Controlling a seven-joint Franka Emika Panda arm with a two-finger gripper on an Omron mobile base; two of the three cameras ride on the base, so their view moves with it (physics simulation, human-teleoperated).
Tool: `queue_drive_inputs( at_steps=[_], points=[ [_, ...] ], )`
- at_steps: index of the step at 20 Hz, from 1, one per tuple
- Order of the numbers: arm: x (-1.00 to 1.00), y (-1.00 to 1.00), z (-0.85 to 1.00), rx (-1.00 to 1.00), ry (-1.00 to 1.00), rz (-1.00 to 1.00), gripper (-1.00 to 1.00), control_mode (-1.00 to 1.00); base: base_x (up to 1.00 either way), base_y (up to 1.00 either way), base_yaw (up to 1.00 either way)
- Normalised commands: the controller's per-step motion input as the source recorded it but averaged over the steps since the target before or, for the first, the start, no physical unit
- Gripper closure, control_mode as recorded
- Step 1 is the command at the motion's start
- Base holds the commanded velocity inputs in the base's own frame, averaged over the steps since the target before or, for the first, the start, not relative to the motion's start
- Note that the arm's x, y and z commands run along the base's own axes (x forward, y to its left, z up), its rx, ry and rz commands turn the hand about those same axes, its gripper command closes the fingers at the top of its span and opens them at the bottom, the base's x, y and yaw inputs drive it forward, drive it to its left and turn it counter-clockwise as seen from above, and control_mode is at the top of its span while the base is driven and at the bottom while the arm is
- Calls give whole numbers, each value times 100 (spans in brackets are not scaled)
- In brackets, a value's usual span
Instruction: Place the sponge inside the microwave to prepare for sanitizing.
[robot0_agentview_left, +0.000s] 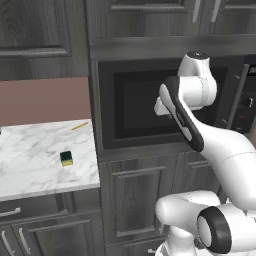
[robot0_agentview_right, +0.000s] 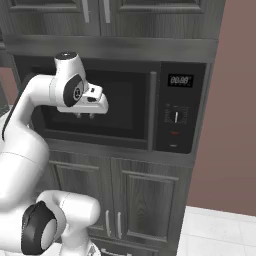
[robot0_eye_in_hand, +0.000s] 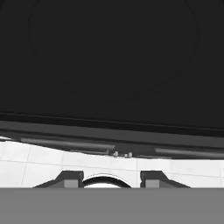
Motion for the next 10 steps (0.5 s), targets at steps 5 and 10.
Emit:
queue_drive_inputs(
  at_steps=[5, 10],
  points=[
    [-14, 0, 0, 0, 0, 0, -100, -100, 0, 0, 0],
    [-41, 0, 3, 0, -5, 0, -100, -100, 0, 0, 0]
  ],
)
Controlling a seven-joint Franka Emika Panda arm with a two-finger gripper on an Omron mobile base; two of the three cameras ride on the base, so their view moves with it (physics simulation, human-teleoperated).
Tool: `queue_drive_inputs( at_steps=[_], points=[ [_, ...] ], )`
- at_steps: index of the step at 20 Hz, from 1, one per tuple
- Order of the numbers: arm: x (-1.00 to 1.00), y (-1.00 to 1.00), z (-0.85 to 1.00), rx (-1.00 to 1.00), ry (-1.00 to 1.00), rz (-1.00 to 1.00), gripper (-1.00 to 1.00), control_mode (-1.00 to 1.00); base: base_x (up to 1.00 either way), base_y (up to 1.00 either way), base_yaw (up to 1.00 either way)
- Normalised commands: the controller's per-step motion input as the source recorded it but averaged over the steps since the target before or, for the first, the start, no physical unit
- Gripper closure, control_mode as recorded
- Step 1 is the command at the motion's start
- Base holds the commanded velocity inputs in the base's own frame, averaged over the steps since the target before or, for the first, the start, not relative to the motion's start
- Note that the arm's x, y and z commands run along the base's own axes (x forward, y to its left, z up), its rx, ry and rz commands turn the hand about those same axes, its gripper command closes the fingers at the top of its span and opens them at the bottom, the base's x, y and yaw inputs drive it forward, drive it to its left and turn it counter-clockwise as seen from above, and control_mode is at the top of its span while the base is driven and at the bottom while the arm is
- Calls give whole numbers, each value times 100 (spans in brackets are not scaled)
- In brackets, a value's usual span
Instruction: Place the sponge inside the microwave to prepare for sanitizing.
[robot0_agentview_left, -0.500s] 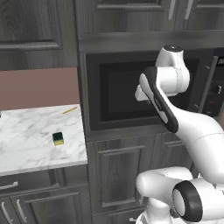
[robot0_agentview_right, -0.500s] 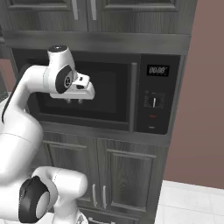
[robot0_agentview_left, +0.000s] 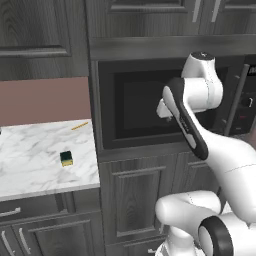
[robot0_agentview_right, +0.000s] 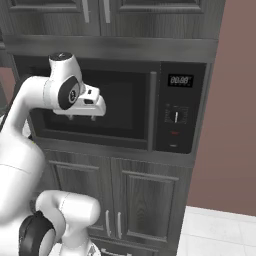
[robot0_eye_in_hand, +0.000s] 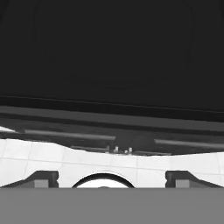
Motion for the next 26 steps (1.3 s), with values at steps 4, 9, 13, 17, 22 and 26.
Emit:
queue_drive_inputs(
  at_steps=[4, 9, 13, 17, 22, 26],
  points=[
    [-70, -34, 17, 0, -14, -2, -100, -100, 0, 0, 0],
    [-57, -65, 10, 0, -20, -2, -100, -100, 0, 0, 0],
    [-17, -92, 7, 0, -21, -6, -100, -100, 0, 0, 0],
    [0, -99, 9, 1, 0, -13, -100, -100, 0, 0, 0],
    [5, -93, 8, 1, 0, -19, -100, -100, 0, 0, 0],
    [46, -67, -8, 6, 3, -25, -100, -100, 0, 0, 0]
  ],
)
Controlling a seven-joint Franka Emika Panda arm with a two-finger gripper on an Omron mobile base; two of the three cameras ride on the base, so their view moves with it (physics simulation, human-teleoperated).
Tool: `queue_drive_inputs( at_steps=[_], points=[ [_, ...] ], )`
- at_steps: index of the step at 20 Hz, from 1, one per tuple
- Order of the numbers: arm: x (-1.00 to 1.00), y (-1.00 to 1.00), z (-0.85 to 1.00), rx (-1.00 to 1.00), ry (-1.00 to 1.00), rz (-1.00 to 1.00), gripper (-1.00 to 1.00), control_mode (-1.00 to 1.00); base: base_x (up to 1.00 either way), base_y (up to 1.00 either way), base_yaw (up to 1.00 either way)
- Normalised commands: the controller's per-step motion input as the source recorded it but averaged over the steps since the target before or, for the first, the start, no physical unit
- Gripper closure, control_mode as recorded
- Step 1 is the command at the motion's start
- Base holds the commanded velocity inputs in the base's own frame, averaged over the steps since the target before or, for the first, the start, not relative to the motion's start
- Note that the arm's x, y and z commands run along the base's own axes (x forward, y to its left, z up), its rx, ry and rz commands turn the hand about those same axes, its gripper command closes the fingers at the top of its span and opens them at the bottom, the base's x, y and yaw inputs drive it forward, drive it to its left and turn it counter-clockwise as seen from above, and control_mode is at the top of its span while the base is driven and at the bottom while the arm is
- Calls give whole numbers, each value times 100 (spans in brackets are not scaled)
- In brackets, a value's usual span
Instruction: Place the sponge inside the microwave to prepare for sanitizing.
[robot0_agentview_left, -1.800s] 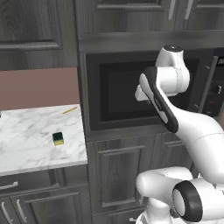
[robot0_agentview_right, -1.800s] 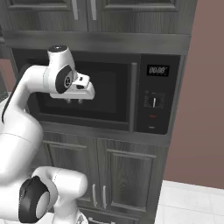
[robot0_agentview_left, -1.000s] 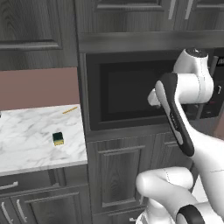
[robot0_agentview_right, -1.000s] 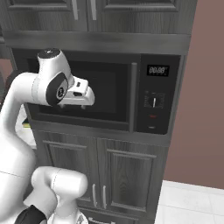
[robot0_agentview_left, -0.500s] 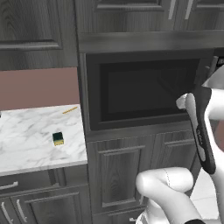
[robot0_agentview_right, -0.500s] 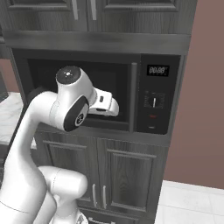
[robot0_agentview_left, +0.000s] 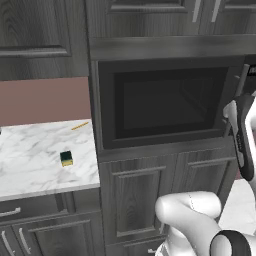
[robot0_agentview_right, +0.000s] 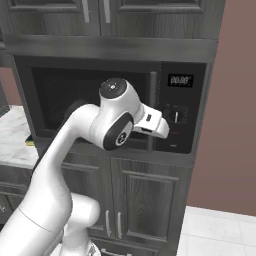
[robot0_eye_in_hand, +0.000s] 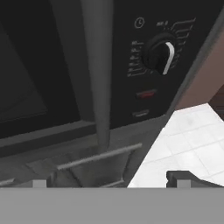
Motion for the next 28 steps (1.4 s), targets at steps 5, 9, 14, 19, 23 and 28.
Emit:
queue_drive_inputs(
  at_steps=[5, 9, 14, 19, 23, 28],
  points=[
    [43, -3, -12, 0, -14, -3, -100, -100, 0, 0, 0],
    [49, -1, -4, 0, -8, 4, -100, -100, 0, 0, 0],
    [35, -7, 0, 0, -1, 7, -100, -100, 0, 0, 0],
    [33, -15, 0, 0, 0, 6, -100, -100, 0, 0, 0],
    [30, -16, 0, 0, 0, 5, -100, -100, 0, 0, 0],
    [22, -19, -10, 0, -8, 5, -100, -100, 0, 0, 0]
  ],
)
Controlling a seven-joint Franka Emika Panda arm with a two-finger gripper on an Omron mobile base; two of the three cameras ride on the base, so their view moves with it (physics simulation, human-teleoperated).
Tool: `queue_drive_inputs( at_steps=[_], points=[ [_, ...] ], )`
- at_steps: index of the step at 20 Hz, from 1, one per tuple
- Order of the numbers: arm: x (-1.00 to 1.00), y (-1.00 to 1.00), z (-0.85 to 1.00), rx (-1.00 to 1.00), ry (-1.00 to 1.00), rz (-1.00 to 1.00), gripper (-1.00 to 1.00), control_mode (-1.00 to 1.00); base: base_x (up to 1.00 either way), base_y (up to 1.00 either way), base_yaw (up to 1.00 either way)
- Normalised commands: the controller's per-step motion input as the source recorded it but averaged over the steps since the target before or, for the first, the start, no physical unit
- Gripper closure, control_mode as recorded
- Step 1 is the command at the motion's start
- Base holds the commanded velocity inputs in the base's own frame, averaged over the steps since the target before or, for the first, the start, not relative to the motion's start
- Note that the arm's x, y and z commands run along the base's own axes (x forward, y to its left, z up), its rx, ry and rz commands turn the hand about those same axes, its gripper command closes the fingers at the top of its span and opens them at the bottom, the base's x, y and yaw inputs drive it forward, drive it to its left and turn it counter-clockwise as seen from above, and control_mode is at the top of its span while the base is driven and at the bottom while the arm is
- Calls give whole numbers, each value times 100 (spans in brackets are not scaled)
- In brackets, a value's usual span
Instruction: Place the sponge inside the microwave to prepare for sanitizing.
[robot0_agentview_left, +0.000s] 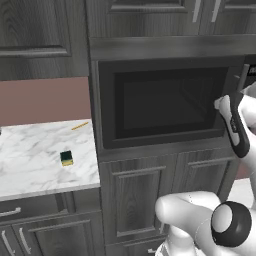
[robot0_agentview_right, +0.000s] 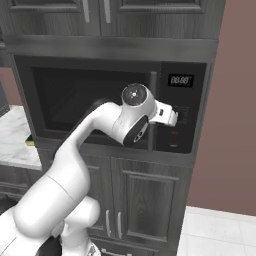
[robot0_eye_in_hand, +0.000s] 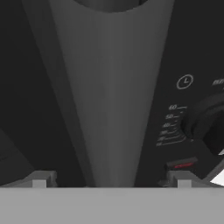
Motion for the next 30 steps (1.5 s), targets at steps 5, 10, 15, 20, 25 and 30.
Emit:
queue_drive_inputs(
  at_steps=[5, 10, 15, 20, 25, 30],
  points=[
    [2, 0, -1, 0, -2, 1, 100, -100, 0, 0, 0],
    [0, 0, 0, 0, 0, 0, 100, -100, 0, 0, 0],
    [0, 0, 0, 0, 0, 0, 100, -100, 0, 0, 0],
    [-66, 3, 2, 0, -4, 0, 100, -100, 0, 0, 0],
    [-100, 38, 1, -9, -17, 0, 100, -100, 0, 0, 0],
    [-100, 62, 0, -16, -11, -5, 100, -100, 0, 0, 0]
  ],
)
